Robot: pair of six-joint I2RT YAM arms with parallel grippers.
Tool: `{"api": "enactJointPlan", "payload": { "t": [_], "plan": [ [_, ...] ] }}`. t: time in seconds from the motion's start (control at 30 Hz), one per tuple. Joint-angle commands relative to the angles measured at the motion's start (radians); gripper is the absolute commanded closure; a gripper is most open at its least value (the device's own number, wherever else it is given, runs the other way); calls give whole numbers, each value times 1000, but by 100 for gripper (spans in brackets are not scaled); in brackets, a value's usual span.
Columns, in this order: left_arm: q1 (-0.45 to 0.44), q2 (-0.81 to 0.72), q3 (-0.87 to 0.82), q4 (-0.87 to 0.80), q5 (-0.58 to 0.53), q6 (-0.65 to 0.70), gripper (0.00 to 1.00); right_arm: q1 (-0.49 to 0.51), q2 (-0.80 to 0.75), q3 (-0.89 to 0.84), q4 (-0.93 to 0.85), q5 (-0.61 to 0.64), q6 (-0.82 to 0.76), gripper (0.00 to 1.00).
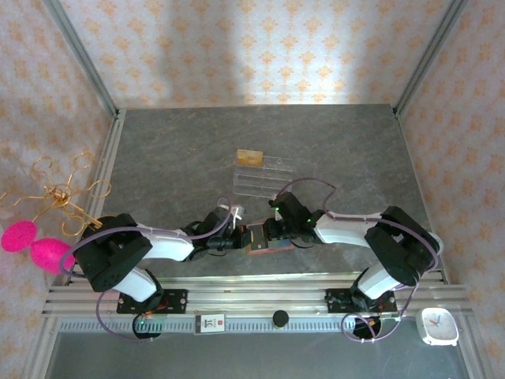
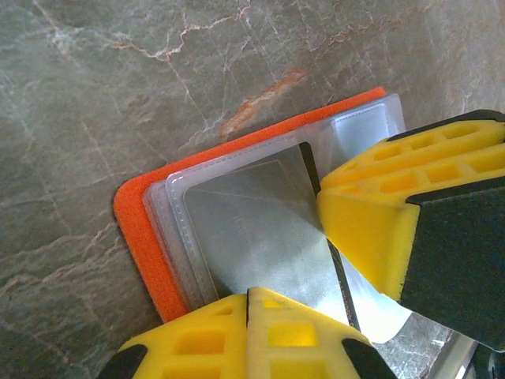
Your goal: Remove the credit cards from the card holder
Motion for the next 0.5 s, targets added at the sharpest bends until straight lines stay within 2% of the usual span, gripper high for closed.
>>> {"api": "enactJointPlan", "payload": {
  "t": [0.0, 0.07, 0.2, 0.47],
  "plan": [
    [0, 38, 12, -21, 5, 16, 100, 10, 26, -21, 25, -53, 7, 86],
    [1, 40, 14, -23, 5, 18, 100, 10, 28, -23, 27, -62, 2, 86],
    [1, 34, 12, -28, 2, 16, 100, 10, 17, -31, 18, -47, -3, 100],
    [23, 8, -28, 2, 8, -1, 100, 7, -75, -53, -59, 102, 21, 100]
  ]
}}
